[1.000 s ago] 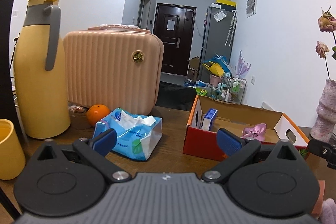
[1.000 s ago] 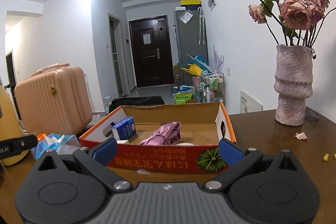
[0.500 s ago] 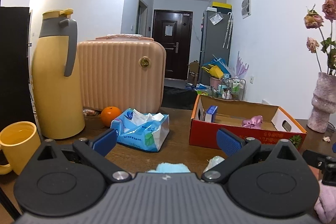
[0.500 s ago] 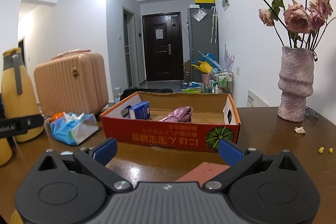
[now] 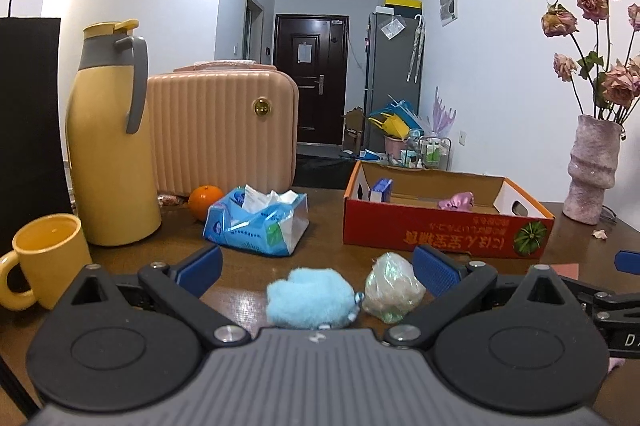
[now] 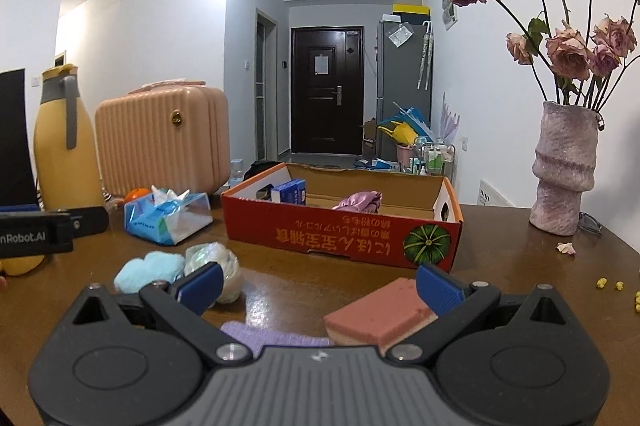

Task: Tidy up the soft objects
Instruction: 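Approach and grasp the yellow-and-white plush toy with the left gripper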

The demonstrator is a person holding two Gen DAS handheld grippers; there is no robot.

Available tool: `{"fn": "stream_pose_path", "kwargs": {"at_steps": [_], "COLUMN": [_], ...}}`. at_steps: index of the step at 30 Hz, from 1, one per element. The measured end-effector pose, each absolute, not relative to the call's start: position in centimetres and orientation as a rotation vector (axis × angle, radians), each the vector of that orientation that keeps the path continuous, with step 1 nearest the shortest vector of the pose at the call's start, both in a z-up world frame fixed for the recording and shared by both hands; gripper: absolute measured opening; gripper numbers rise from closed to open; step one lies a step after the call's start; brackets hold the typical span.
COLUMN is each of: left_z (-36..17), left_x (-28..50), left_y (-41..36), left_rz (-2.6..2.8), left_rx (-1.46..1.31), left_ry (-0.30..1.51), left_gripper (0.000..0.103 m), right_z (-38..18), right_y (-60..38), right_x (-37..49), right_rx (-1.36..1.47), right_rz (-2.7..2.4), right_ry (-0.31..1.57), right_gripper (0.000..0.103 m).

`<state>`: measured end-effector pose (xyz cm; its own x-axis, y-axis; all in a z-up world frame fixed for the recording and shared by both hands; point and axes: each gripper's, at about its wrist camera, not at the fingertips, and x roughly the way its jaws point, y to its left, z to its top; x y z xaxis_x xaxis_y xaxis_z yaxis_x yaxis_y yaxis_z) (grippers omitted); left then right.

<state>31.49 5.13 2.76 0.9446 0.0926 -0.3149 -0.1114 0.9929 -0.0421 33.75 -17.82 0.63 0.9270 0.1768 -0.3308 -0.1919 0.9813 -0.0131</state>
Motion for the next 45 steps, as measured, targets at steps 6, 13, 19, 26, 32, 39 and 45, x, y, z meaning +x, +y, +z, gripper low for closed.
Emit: {"fn": "stream_pose_path", "kwargs": {"at_steps": [6, 13, 19, 26, 32, 39, 45], "left_z": [2.0, 1.4, 0.8, -0.4, -1.3, -2.5, -3.1], "left_x": [29.7, 27.9, 26.3, 24.6, 24.1, 24.3, 25.0], "left_y": [4.5, 3.6, 2.7, 1.3, 0.3, -0.6, -1.2], "left_rz": [0.090, 0.083, 0.086, 0.092, 0.100, 0.103, 0.093], "left_rx": [-0.059, -0.056, -0.055, -0.044, -0.022, -0.018, -0.012], "left_ry": [0.340, 0.357, 0.378, 0.417, 0.462, 0.548, 0.597], "left_gripper": [0.103, 0.103, 0.103, 0.103, 0.103, 0.103, 0.103], "right_z": [0.3, -0.3, -0.6, -0.8, -1.2, -1.6, -1.6], "right_y": [-17.8, -18.4, -19.2, -20.4, -21.4, -22.4, -22.4], "right_x": [32.0, 30.2, 28.7, 27.6, 27.2, 27.0, 27.0], "right_rx": [-0.066, -0.067, -0.065, -0.049, -0.045, -0.027, -0.023], "right_rz": [0.198, 0.200, 0.199, 0.195, 0.172, 0.151, 0.157], "right_ry": [0.341, 0.357, 0.357, 0.360, 0.381, 0.410, 0.417], "right_gripper": [0.103, 0.103, 0.103, 0.103, 0.103, 0.103, 0.103]}}
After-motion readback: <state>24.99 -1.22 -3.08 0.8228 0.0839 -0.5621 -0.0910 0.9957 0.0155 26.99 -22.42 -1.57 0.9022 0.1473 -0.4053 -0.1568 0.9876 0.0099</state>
